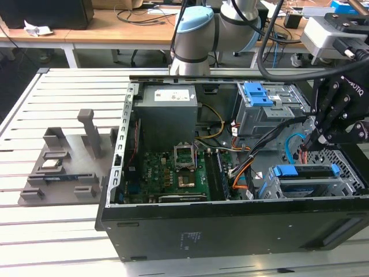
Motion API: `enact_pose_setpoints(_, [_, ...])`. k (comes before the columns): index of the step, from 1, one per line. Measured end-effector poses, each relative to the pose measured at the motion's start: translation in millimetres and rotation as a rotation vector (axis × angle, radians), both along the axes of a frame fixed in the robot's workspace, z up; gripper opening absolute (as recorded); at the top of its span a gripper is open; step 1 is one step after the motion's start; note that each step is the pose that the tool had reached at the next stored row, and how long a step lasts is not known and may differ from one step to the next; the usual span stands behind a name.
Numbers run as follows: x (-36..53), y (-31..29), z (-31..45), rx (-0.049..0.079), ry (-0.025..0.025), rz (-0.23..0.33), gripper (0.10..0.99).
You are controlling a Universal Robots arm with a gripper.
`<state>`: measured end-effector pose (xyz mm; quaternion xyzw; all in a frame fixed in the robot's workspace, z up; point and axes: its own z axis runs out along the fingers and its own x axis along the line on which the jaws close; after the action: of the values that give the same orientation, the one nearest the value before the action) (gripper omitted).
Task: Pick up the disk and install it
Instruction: 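Insert the disk into the insertion slot, then insert the first disk wire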
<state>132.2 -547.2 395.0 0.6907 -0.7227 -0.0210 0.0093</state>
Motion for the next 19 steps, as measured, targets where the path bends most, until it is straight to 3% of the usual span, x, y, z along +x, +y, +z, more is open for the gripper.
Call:
enact_pose_setpoints(11, [0.5,0.1,-0.4,0.000,0.0000,0.000,0.106])
enact_pose_setpoints(13, [12.8,8.6,-0.6,-0.001,0.0001,0.000,0.106])
enact_pose_setpoints(16, [22.7,20.4,-2.0,-0.005,0.0011,0.000,0.106])
enact_pose_setpoints(17, [28.3,27.3,-5.4,-0.009,0.0026,0.000,0.106])
enact_pose_setpoints(19, [34.2,33.5,-12.6,-0.014,0.0050,0.000,0.106])
